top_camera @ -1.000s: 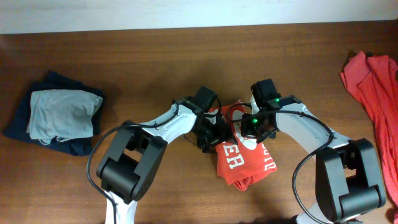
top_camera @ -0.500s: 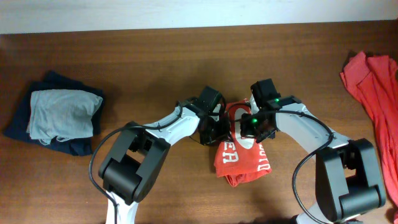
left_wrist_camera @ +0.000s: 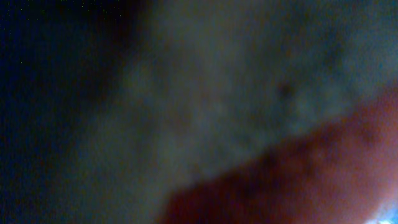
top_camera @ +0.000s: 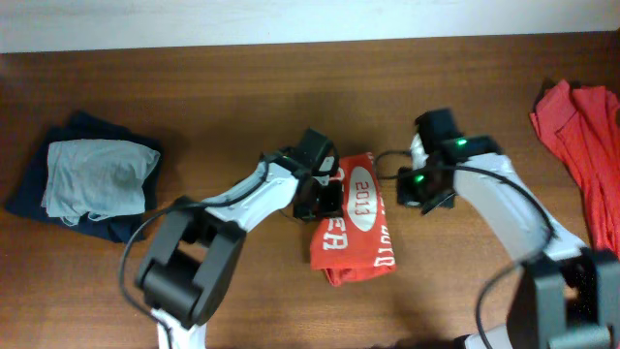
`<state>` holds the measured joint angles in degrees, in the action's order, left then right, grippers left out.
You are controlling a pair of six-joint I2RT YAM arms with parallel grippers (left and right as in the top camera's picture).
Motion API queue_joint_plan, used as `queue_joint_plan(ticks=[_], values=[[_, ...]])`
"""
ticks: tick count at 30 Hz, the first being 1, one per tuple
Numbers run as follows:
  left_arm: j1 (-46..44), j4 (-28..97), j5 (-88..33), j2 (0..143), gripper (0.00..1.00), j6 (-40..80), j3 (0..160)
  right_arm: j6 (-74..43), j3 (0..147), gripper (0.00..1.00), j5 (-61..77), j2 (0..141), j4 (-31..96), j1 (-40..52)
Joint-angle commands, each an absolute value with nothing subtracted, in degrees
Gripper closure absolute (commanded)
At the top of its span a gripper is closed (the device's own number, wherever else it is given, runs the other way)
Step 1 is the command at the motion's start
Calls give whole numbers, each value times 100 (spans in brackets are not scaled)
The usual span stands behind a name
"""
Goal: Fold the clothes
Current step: 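Lift the orange bundle with the left gripper and carry it left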
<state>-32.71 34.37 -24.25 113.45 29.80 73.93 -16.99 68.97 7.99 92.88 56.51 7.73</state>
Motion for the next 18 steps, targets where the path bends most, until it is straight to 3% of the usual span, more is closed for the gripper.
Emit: queue_joint_plan(ticks=[1, 10, 18], values=[[-3140, 3448, -1664, 10414, 99, 2604, 7404, -1525, 7354, 96, 550, 8833, 5887, 578], [-2121, 3673, -1260, 9067, 100, 2735, 7404, -1525, 7658, 96, 550, 8547, 6160, 521], [-663, 3889, -1264, 8525, 100, 2731, 7404, -1522, 7658, 96, 548, 8547, 6265, 521]])
